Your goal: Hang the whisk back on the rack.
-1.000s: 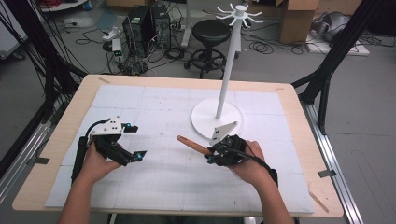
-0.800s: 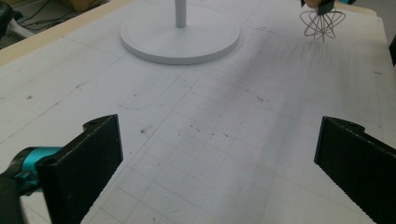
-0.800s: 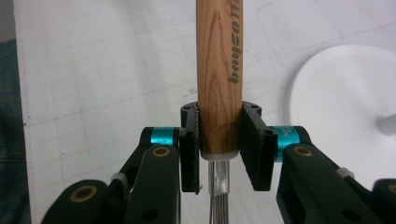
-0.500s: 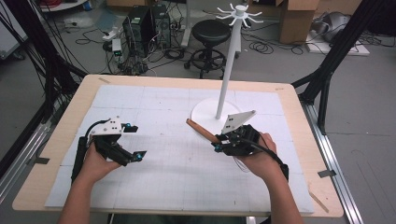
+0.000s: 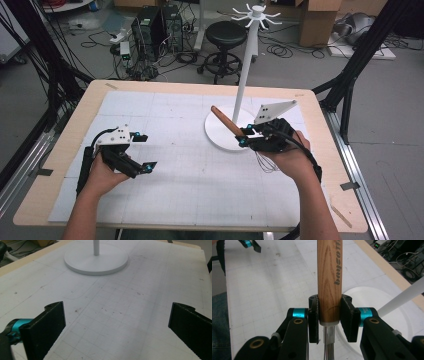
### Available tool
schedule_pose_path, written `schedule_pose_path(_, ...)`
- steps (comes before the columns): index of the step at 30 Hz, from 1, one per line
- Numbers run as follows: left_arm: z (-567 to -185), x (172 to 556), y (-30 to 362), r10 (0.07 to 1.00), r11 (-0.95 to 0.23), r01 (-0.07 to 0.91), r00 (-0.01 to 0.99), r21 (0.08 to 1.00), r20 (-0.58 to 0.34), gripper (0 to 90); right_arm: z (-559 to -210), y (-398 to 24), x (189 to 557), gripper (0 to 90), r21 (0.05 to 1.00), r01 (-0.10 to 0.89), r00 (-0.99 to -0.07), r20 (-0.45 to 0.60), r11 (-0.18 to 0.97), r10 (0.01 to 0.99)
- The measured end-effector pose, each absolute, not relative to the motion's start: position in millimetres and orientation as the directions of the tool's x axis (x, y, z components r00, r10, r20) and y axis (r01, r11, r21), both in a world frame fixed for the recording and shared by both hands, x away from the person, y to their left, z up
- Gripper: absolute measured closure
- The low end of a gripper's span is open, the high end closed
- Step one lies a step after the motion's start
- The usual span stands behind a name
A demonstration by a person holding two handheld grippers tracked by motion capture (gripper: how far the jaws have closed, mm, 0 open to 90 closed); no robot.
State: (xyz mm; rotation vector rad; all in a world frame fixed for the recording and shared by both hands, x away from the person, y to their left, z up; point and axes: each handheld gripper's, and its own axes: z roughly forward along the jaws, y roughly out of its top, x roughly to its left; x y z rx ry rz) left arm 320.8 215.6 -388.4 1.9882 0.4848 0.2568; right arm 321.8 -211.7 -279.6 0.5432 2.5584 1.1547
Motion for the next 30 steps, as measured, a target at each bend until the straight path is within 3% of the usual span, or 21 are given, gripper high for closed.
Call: schedule_pose_path(30,-388.6,320.8,214.7,0.438,-0.386,0.222,0.898,0.895,-0.034,1.6,-220.0,-256.6,342.7,70.8,0.839,0.18,-0.85,-0.129,0.513,0.51)
